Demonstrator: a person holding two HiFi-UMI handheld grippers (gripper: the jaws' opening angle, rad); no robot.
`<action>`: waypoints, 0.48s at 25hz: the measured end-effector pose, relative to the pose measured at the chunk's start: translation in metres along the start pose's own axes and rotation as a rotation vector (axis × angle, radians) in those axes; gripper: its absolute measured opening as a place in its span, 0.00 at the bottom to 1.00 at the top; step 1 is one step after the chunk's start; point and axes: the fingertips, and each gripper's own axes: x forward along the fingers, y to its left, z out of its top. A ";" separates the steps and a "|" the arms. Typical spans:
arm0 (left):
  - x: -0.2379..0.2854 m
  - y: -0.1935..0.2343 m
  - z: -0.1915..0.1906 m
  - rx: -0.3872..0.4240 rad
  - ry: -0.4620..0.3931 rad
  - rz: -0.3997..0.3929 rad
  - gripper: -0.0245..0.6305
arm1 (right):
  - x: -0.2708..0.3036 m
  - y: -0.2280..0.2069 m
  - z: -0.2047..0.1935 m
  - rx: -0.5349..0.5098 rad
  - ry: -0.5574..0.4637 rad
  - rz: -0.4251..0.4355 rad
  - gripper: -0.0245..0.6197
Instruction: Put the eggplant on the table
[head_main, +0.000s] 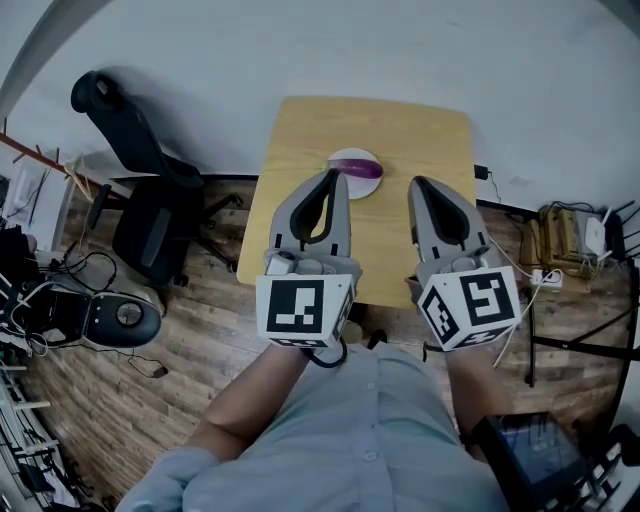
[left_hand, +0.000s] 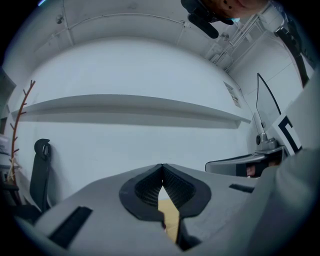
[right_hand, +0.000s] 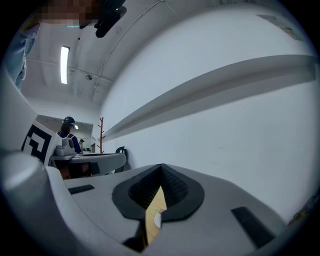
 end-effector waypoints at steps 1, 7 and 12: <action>0.000 0.000 0.001 -0.002 0.000 -0.001 0.05 | 0.000 0.000 0.000 0.000 0.000 0.001 0.04; 0.000 0.001 0.001 -0.019 -0.005 -0.010 0.05 | 0.000 0.001 -0.001 0.005 0.002 -0.010 0.04; 0.000 0.002 0.006 -0.044 -0.020 -0.018 0.05 | 0.000 0.003 0.001 -0.002 -0.004 -0.007 0.04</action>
